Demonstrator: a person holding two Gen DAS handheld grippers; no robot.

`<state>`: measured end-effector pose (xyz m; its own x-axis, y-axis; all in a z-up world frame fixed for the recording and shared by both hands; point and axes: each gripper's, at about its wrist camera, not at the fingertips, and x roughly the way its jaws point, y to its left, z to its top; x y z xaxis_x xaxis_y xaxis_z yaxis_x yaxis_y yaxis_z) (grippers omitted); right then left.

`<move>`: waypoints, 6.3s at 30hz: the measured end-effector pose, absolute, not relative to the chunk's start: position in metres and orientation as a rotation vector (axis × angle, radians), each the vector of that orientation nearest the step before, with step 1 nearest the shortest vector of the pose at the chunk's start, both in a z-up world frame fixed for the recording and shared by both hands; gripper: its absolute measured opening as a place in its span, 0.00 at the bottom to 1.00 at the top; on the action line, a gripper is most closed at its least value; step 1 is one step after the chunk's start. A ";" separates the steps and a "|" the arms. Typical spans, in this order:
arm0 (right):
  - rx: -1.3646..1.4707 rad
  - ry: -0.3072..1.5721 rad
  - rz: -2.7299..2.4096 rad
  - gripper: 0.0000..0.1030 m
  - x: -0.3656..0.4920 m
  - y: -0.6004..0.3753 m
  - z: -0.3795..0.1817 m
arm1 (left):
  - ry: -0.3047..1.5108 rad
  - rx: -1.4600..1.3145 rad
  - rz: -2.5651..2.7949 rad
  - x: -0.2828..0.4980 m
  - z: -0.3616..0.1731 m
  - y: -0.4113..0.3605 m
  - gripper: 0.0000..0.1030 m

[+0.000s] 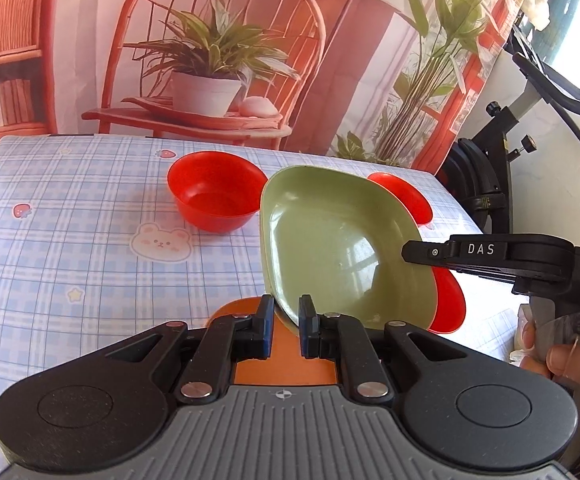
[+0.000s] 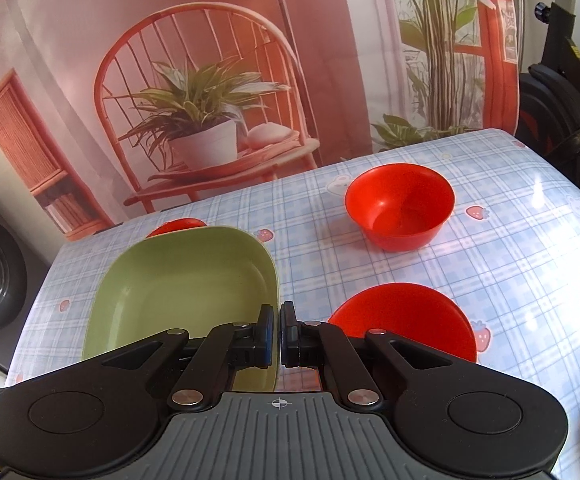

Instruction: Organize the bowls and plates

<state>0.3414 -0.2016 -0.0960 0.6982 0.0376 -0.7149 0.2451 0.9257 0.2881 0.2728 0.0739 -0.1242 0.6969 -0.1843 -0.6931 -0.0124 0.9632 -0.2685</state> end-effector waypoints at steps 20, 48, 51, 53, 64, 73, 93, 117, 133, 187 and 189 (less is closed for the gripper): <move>0.433 0.852 -0.134 0.03 0.300 -0.167 -0.140 | 0.891 -0.395 -0.052 0.231 -0.156 0.091 0.13; 0.346 0.850 -0.120 0.03 0.302 -0.156 -0.149 | 0.938 -0.385 -0.014 0.238 -0.175 0.094 0.13; 0.337 0.849 -0.118 0.03 0.303 -0.155 -0.151 | 0.942 -0.387 -0.013 0.239 -0.177 0.094 0.14; 0.329 0.846 -0.118 0.03 0.303 -0.155 -0.151 | 0.941 -0.383 -0.012 0.240 -0.177 0.094 0.14; 0.343 0.840 -0.107 0.07 0.302 -0.157 -0.150 | 0.941 -0.371 -0.002 0.242 -0.179 0.094 0.16; 0.328 0.823 -0.074 0.08 0.277 -0.161 -0.138 | 0.906 -0.363 0.020 0.236 -0.173 0.097 0.16; 0.319 0.751 -0.074 0.02 0.251 -0.168 -0.120 | 0.840 -0.317 -0.001 0.230 -0.154 0.088 0.15; 0.304 0.428 -0.541 0.04 0.135 -0.380 -0.057 | 0.664 -0.160 -0.393 0.308 -0.086 -0.079 0.30; 0.358 0.514 -0.746 0.09 0.080 -0.461 -0.125 | 0.750 -0.036 -0.616 0.337 -0.147 -0.202 0.38; 0.501 0.562 -0.676 0.04 0.085 -0.454 -0.159 | 0.899 -0.116 -0.571 0.339 -0.184 -0.192 0.17; 0.494 0.561 -0.656 0.04 0.091 -0.445 -0.155 | 0.885 -0.122 -0.556 0.337 -0.178 -0.182 0.17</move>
